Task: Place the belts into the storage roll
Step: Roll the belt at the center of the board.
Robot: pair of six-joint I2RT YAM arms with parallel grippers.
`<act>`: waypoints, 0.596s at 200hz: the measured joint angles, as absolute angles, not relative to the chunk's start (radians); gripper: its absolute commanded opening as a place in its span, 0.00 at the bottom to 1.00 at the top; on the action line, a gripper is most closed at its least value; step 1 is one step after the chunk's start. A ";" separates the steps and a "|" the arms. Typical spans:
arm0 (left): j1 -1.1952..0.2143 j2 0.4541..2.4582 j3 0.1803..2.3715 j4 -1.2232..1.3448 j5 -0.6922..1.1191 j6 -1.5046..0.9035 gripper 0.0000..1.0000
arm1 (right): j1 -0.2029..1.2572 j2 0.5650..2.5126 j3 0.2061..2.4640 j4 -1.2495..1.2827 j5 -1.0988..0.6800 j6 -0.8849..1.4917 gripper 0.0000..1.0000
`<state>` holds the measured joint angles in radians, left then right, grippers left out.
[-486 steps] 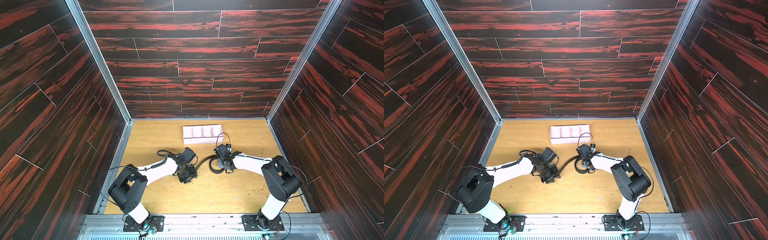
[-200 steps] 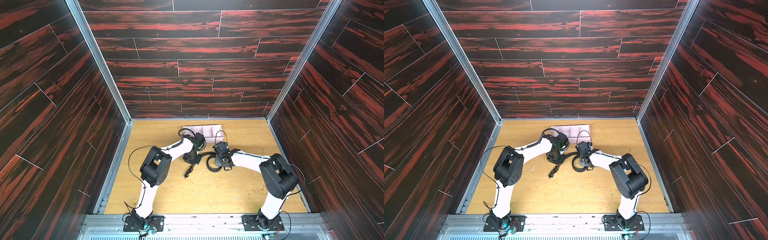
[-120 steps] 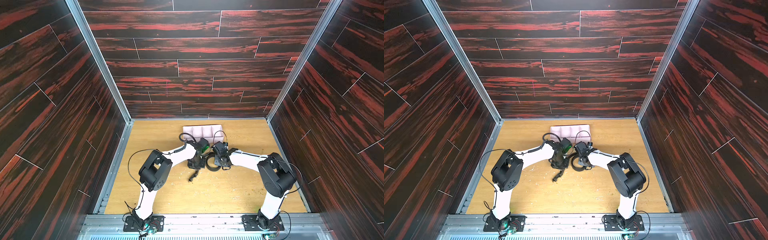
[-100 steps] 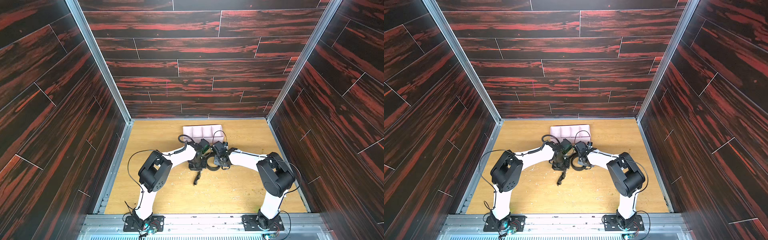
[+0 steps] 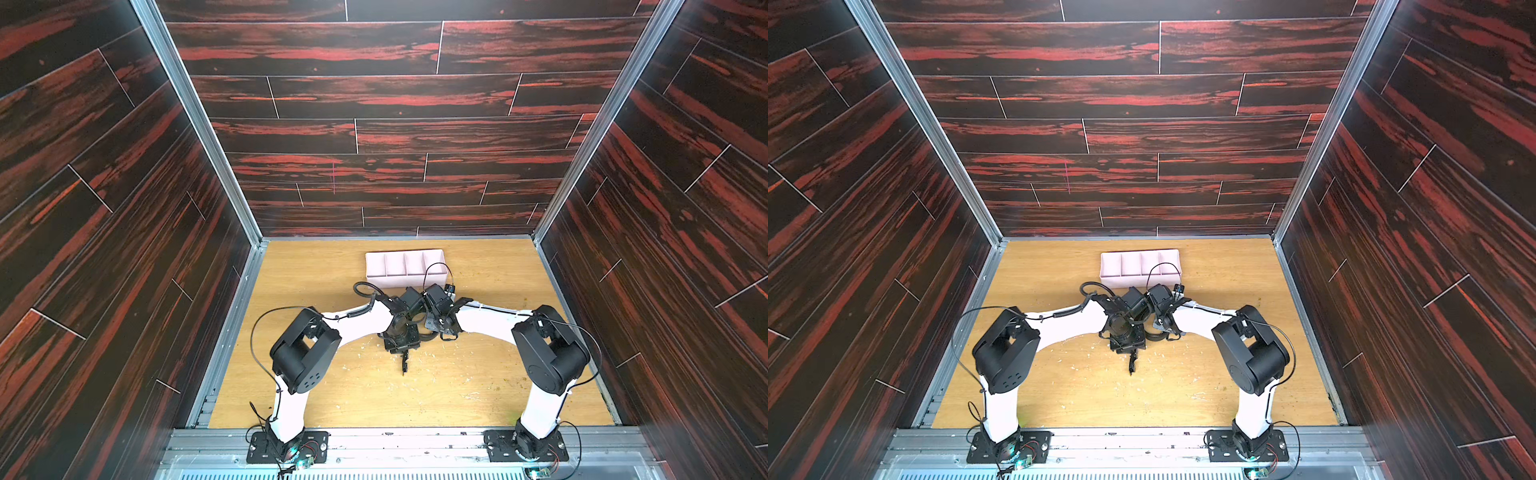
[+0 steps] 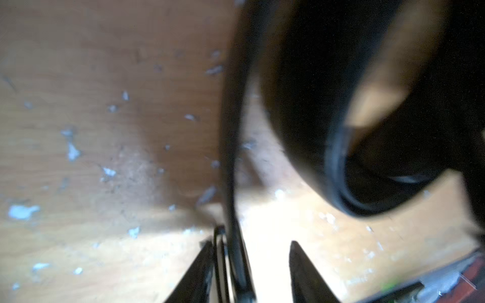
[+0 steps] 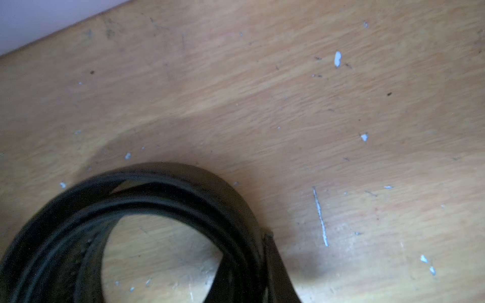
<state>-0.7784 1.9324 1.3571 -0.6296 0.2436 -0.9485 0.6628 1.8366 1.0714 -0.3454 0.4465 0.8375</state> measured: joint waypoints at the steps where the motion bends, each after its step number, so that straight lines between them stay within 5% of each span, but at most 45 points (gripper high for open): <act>1: -0.778 1.931 1.357 -0.630 0.244 -0.947 0.53 | 0.663 1.837 1.071 -0.345 0.446 0.838 0.00; 65: -0.640 1.830 1.409 -0.662 0.266 -0.775 0.58 | 0.662 1.828 1.059 -0.333 0.429 0.837 0.00; 119: -0.599 1.947 1.587 -0.724 0.286 -0.537 0.59 | 0.663 1.826 1.055 -0.327 0.422 0.837 0.00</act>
